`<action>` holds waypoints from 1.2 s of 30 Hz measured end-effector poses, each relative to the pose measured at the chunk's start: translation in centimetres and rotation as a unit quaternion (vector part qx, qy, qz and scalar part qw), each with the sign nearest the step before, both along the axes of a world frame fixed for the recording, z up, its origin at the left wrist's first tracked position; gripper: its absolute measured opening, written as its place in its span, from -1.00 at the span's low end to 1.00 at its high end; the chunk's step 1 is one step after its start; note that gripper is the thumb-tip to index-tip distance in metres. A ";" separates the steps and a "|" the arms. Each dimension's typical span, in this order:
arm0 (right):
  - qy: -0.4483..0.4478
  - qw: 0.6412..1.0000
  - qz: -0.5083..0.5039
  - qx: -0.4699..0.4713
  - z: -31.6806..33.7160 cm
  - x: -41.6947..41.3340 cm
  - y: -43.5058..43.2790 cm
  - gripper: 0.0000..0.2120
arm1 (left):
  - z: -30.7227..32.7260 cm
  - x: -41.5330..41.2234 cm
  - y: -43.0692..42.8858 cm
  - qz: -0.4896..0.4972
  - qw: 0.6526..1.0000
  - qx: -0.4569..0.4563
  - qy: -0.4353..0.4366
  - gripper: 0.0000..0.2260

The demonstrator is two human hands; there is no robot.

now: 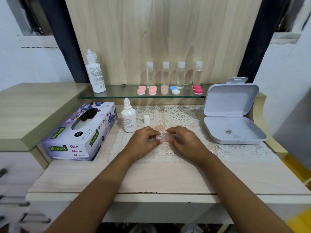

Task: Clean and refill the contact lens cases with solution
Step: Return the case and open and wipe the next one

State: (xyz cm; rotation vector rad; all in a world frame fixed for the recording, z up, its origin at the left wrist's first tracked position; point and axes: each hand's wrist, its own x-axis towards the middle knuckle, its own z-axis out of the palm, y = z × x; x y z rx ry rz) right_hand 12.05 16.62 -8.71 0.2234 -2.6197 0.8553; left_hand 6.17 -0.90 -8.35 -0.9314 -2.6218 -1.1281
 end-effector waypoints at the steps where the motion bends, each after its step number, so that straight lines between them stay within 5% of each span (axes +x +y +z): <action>1: -0.004 1.000 -0.001 -0.004 0.0 0.1 0.0 -0.62 | 0.0 0.0 0.0 0.000 1.000 0.000 0.001 -0.73; 30: -0.016 0.999 -0.026 0.022 0.3 -0.3 0.0 -0.72 | 0.0 0.2 0.1 0.000 1.000 -0.003 0.025 -0.75; 36: -0.011 1.000 0.002 0.029 0.1 0.1 0.0 -0.57 | -0.1 0.2 0.1 0.001 1.000 -0.001 0.019 -0.74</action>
